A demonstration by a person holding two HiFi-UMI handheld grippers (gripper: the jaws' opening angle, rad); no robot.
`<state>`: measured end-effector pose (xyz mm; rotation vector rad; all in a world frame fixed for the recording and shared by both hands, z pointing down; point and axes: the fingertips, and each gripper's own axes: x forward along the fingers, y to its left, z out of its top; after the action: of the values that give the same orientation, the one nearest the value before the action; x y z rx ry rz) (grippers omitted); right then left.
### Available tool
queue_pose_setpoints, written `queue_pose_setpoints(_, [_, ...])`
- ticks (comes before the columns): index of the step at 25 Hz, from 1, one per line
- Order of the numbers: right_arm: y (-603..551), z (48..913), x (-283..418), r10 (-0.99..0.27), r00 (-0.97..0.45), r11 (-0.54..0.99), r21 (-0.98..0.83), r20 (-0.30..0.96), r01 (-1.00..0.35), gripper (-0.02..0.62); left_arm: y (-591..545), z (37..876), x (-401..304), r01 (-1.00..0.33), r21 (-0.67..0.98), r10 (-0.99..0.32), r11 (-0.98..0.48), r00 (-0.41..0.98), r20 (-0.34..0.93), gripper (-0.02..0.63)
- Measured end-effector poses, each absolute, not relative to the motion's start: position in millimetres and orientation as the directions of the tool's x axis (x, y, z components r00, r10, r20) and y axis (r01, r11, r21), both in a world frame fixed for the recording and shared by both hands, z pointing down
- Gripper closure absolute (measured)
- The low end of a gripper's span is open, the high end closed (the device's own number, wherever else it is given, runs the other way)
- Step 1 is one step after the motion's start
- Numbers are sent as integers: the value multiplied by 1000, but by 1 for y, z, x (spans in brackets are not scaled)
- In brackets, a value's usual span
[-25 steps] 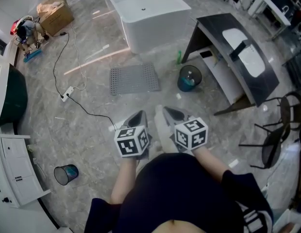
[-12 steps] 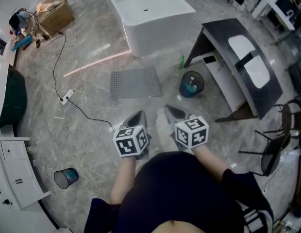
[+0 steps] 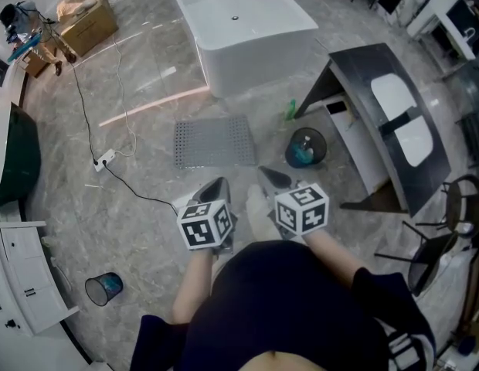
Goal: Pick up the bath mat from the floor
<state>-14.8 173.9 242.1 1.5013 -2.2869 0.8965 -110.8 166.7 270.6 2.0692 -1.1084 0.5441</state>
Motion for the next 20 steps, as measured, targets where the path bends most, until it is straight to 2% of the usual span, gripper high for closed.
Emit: queue_pose_setpoints(20, [28, 249, 37, -674, -507, 377, -340, 538, -862, 583, 27, 272, -54, -871, 391, -590, -297, 490, 642, 606])
